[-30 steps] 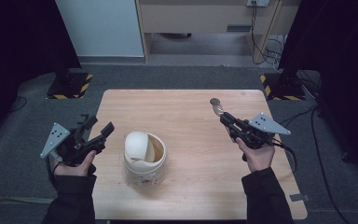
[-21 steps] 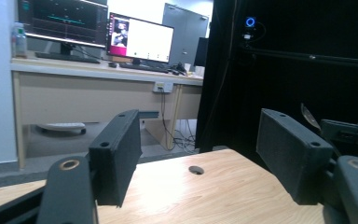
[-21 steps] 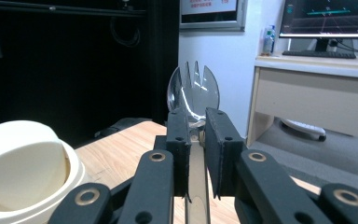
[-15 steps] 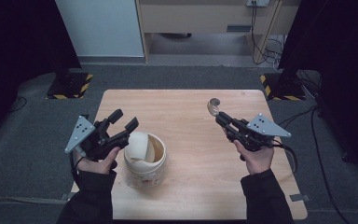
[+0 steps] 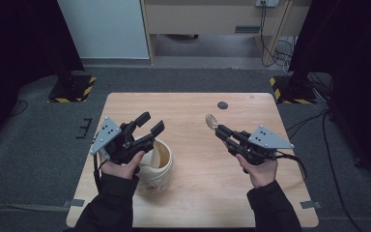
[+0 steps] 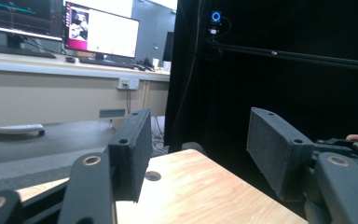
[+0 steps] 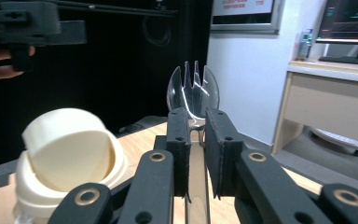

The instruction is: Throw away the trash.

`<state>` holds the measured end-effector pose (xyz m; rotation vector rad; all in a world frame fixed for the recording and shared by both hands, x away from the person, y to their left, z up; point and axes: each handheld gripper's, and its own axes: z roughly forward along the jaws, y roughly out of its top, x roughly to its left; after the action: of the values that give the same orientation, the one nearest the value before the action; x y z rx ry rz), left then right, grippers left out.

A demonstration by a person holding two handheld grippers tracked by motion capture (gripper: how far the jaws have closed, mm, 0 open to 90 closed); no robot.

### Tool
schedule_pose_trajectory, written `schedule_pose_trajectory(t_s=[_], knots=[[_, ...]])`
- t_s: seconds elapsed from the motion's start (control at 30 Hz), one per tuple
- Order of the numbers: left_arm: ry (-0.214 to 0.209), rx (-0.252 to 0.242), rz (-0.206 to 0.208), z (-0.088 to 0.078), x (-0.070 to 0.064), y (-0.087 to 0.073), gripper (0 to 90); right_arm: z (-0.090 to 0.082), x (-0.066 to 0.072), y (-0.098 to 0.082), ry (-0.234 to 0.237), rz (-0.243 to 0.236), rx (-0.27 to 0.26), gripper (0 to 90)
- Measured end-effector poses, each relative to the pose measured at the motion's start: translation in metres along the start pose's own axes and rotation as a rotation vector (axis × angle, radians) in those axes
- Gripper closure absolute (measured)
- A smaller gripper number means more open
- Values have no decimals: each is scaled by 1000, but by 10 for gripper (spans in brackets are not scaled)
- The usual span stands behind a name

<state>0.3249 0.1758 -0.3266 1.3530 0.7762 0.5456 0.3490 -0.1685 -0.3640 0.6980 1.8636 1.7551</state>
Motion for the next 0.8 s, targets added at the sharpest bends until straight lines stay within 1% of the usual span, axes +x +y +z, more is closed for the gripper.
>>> schedule_pose_trajectory(t_s=[0.2, 0.3, 0.37, 0.5, 0.7, 0.8], knots=[[-13, 7, -13, 5, -7, -2, 437, 5, 8, -7, 35, -3, -5, 806], [-24, 12, -19, 9, -14, -4, 447, 7, 12, -7, 48, -29, 6, 806], [-30, 16, -24, 12, -18, -5, 451, 8, 16, -5, 62, -38, -6, 806], [-54, 18, -37, 21, -26, -8, 451, 9, 19, -4, 72, -44, -11, 806], [-72, 38, -45, 34, -36, -12, 459, 8, 21, -3, 83, -49, -23, 806], [-88, 48, -61, 42, -40, -15, 465, 8, 21, -2, 90, -43, -34, 806]])
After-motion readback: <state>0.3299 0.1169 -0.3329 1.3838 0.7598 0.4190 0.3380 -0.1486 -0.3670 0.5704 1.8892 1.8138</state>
